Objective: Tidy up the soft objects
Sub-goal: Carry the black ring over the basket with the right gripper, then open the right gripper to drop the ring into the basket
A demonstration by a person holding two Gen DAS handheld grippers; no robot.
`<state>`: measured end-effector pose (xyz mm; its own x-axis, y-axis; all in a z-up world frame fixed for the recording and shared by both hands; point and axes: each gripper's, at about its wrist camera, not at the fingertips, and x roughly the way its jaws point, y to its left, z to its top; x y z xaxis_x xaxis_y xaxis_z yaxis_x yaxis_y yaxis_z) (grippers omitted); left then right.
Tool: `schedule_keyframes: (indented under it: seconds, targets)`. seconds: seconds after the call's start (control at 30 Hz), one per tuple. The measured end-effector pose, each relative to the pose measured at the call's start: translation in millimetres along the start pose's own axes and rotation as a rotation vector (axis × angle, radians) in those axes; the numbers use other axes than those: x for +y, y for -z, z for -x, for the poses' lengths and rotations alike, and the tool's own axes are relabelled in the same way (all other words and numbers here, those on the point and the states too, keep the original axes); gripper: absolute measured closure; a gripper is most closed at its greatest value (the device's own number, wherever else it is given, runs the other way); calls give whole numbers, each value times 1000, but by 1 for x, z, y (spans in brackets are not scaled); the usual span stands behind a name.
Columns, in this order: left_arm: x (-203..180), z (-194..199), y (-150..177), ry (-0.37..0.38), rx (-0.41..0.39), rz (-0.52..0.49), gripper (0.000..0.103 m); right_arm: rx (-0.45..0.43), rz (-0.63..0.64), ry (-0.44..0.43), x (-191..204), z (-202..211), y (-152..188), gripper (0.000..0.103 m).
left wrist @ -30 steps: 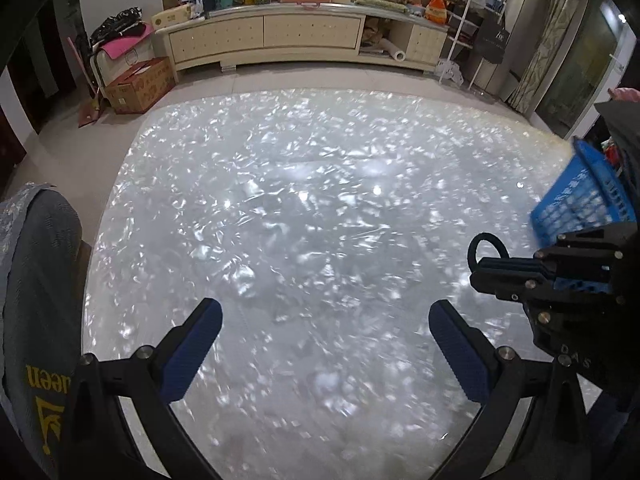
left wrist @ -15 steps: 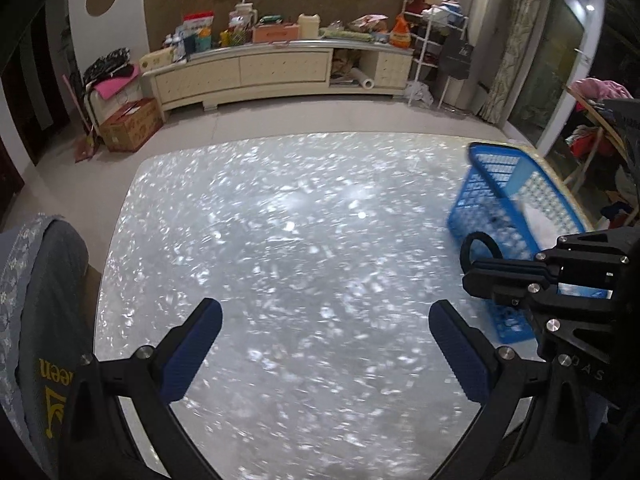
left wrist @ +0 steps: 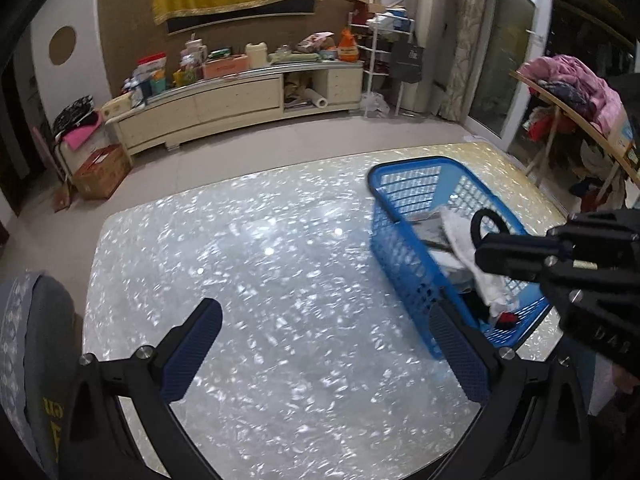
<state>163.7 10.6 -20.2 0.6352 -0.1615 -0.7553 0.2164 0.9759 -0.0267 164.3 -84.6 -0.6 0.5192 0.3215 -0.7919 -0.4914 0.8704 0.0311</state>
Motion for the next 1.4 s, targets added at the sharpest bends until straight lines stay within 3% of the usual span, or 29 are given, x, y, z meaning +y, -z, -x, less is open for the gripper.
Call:
schedule_keyframes:
  seconds: [0.47,0.97,1.23,1.33,1.4]
  targets:
    - [-48,-49,-26,63,30,-47,0,32,-104,61,-48,-15,15,99]
    - [-71,-106,-34,102,89,-106,0,137,-230,33,-97,-72,37,99]
    - [-80,-117,-35,99,101,-141,0,149,-245,9,-99,-77,39,98]
    - [-80,-115,-34,92,97,-148,0,142,-246,14,-97,-72,38,93]
    - [-78,-113,-33,92,92,-142,0,130,-250,15,-99,-71,40,78]
